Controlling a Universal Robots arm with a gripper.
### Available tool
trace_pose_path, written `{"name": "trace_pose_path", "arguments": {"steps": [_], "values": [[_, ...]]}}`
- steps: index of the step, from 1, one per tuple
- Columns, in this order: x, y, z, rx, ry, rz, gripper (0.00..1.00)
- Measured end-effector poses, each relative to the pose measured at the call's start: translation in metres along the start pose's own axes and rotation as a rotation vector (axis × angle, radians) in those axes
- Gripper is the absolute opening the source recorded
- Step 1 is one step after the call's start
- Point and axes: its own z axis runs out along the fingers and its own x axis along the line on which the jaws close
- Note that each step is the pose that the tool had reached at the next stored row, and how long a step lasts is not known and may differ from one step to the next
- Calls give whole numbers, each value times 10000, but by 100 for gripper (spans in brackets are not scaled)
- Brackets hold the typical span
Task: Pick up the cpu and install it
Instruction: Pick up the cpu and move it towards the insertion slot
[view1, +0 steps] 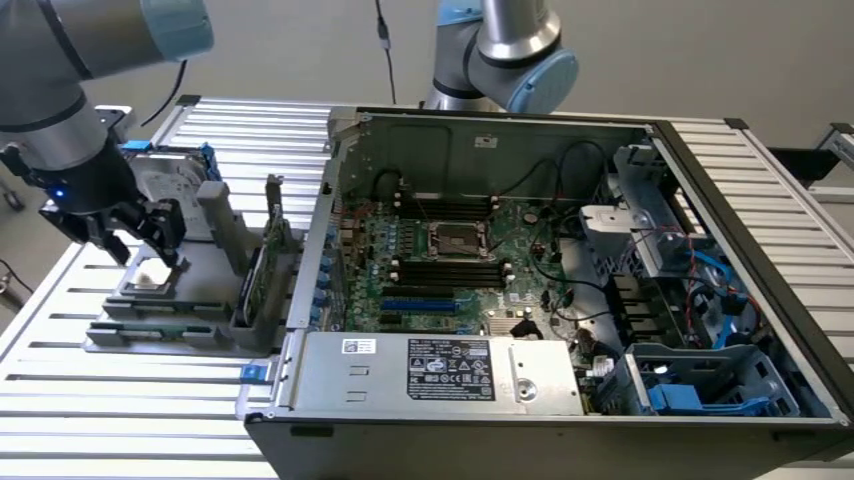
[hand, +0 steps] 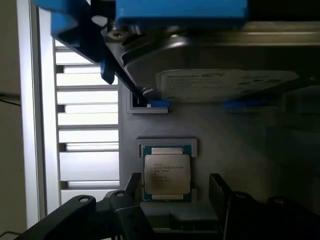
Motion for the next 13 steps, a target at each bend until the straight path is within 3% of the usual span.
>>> {"name": "trace_pose_path", "arguments": {"steps": [7, 13], "values": [[1, -6, 107, -12, 34, -16, 65], [1, -9, 146, -43, 176, -63, 65]]}}
